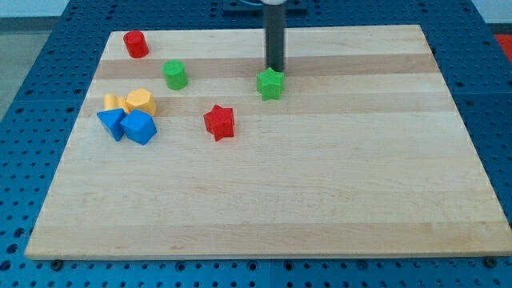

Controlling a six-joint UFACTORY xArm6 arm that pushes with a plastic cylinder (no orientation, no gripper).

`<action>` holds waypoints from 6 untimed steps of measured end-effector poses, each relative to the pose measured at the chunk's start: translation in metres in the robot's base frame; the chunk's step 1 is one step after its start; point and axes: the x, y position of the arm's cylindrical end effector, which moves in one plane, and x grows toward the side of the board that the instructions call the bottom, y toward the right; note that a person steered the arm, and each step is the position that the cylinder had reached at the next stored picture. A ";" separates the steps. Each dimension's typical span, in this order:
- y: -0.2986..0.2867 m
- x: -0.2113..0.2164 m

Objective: Slide the green star closer to the red star

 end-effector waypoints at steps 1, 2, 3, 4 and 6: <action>0.001 0.038; -0.039 0.057; -0.054 0.052; -0.067 0.044; -0.104 0.058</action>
